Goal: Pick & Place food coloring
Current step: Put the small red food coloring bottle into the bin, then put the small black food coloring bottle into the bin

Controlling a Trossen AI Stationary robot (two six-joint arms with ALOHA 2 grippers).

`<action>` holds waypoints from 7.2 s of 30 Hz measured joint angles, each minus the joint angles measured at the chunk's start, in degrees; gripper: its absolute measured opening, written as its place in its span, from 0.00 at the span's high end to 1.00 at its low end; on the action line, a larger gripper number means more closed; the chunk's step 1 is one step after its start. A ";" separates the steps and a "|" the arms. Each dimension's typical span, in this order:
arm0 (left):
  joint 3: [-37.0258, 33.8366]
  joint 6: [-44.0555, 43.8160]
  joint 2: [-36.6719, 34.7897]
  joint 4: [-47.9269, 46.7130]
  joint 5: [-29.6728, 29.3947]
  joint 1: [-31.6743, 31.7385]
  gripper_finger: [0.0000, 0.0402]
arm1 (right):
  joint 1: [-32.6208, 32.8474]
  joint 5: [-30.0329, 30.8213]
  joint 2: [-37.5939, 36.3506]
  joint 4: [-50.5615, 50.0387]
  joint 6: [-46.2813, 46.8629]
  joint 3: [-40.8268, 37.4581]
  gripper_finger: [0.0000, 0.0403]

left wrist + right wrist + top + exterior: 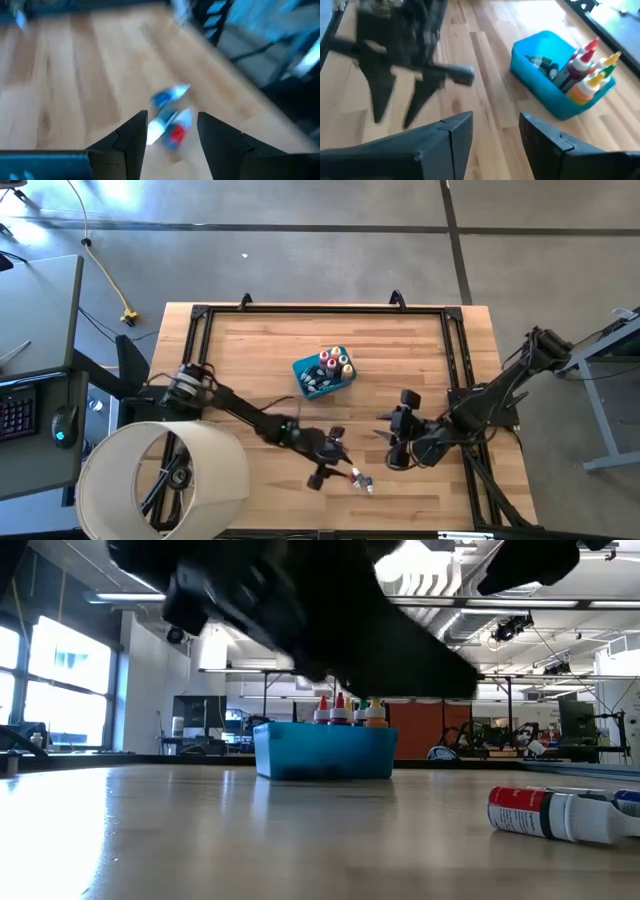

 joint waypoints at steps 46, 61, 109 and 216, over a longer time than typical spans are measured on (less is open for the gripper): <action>14.03 2.71 8.77 -18.90 5.41 -0.65 0.58 | -7.54 -41.90 20.29 7.69 11.19 0.02 0.62; 14.06 2.60 9.97 -18.09 1.92 -0.68 0.58 | -8.44 -40.99 20.18 8.00 11.22 0.02 0.62; 21.31 3.02 2.81 -48.82 -6.42 -0.72 0.88 | -8.44 -38.83 20.07 8.96 11.17 0.02 0.62; 42.13 -54.25 -11.71 -117.46 -52.72 -14.20 0.60 | -9.90 -12.95 34.58 15.97 -10.07 14.17 0.82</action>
